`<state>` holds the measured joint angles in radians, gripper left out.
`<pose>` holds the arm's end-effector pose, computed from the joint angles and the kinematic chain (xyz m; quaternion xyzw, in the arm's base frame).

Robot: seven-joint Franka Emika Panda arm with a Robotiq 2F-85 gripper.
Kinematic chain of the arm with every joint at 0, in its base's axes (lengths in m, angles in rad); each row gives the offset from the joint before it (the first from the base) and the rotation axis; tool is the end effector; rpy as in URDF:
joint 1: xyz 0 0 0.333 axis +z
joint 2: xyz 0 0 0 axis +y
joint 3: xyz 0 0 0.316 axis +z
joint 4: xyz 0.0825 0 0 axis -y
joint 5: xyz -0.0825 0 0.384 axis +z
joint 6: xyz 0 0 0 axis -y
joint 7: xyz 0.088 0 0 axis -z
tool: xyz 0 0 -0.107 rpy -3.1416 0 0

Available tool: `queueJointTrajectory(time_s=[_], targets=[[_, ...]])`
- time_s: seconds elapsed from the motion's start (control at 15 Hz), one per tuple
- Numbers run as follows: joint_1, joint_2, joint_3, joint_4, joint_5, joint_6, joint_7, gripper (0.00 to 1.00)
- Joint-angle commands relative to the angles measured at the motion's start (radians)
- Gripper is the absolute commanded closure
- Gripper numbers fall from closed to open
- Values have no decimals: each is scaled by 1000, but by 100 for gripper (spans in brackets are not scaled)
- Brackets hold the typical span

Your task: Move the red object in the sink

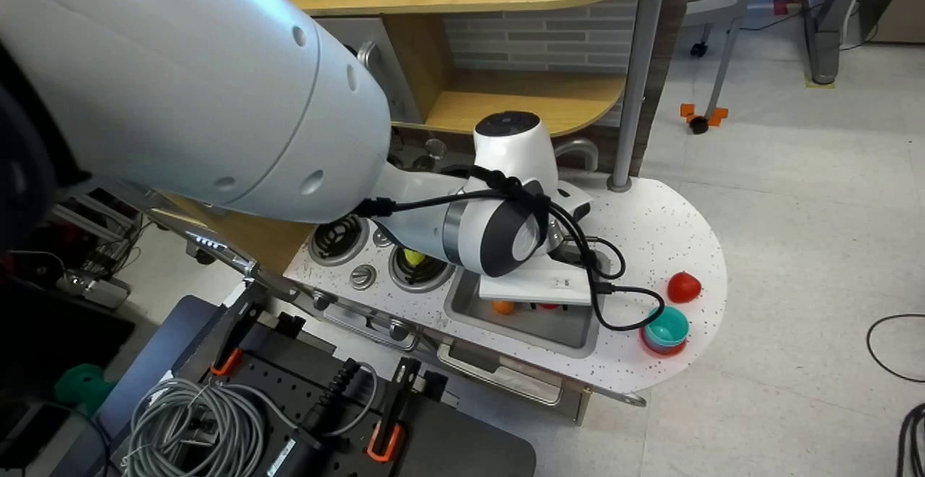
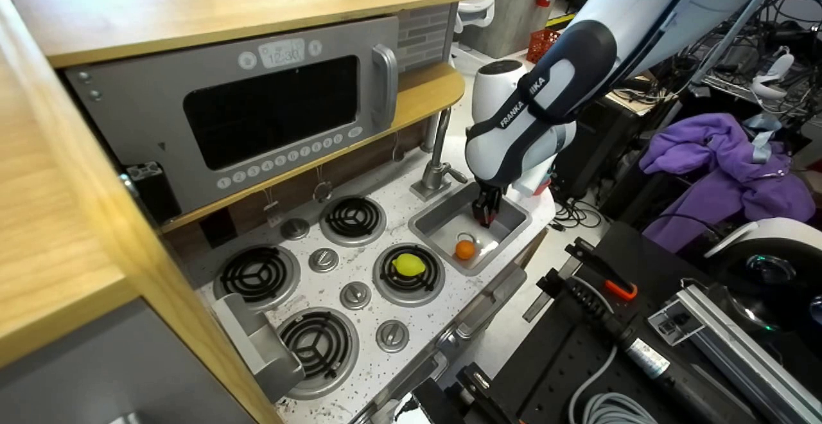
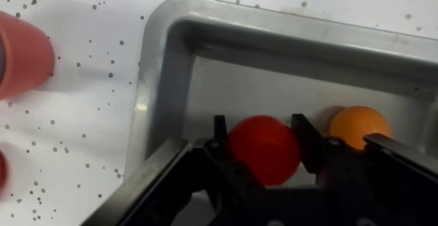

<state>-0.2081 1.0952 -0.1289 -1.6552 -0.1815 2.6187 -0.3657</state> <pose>0.5836 -0.1992 -0.0329 0.9849 0.1260 -0.0952 0.0708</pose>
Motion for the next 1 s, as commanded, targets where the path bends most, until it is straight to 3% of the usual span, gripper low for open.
queueJointTrajectory(time_s=[0.0,0.53,0.93], targets=[[35,119,-59,145,-40,-30,78,75],[81,242,-106,299,-63,-96,160,75],[69,226,-76,289,-55,-207,123,75]])
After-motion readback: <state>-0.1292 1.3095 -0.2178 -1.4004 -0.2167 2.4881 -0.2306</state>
